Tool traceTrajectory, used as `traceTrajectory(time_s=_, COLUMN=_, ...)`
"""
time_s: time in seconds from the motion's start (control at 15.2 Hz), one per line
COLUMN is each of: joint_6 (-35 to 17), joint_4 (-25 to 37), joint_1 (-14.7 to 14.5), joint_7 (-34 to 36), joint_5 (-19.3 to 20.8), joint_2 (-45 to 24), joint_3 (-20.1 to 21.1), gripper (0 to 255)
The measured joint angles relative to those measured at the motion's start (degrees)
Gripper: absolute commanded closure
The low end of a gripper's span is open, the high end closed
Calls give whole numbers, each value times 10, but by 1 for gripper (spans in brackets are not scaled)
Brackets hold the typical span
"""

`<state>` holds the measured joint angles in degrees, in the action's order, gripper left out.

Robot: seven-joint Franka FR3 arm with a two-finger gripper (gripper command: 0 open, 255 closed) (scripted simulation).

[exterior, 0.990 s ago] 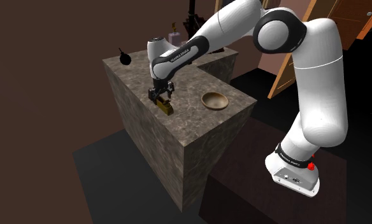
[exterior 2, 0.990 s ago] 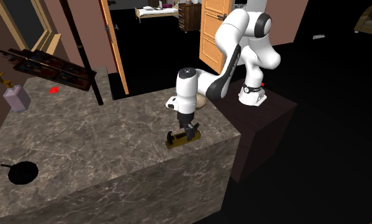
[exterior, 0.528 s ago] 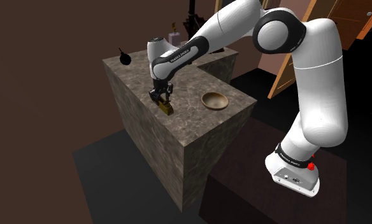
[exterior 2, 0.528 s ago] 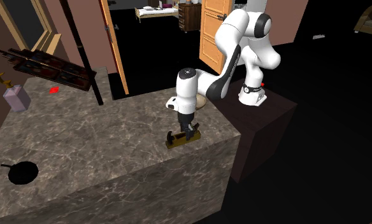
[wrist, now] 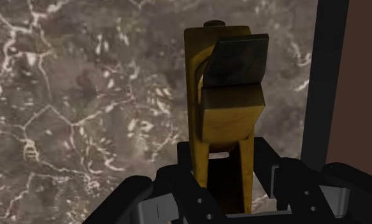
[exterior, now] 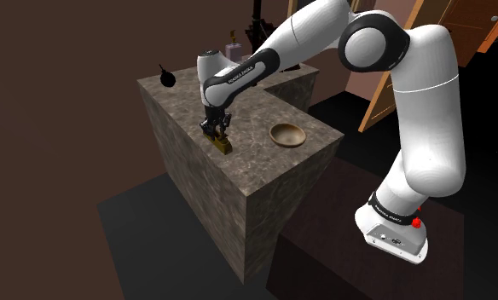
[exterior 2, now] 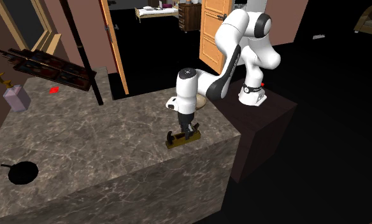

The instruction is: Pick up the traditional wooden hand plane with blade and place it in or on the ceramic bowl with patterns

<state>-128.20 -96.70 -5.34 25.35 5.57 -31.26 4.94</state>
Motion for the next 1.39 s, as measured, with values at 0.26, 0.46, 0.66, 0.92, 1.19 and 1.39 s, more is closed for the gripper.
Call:
traceTrajectory(time_s=0.26, joint_6=12, joint_4=2, joint_1=1, joint_7=-1, joint_5=-1, joint_2=10, joint_3=1, gripper=255)
traceTrajectory(time_s=0.46, joint_6=29, joint_4=10, joint_1=1, joint_7=-3, joint_5=-3, joint_2=19, joint_3=1, gripper=255)
traceTrajectory(time_s=0.66, joint_6=46, joint_4=16, joint_1=2, joint_7=-4, joint_5=-4, joint_2=30, joint_3=2, gripper=255)
traceTrajectory(time_s=0.92, joint_6=71, joint_4=26, joint_1=2, joint_7=-7, joint_5=-7, joint_2=45, joint_3=3, gripper=255)
traceTrajectory(time_s=1.19, joint_6=97, joint_4=39, joint_1=2, joint_7=-8, joint_5=-9, joint_2=58, joint_3=5, gripper=255)
traceTrajectory(time_s=1.39, joint_6=116, joint_4=50, joint_1=3, joint_7=-10, joint_5=-10, joint_2=66, joint_3=5, gripper=255)
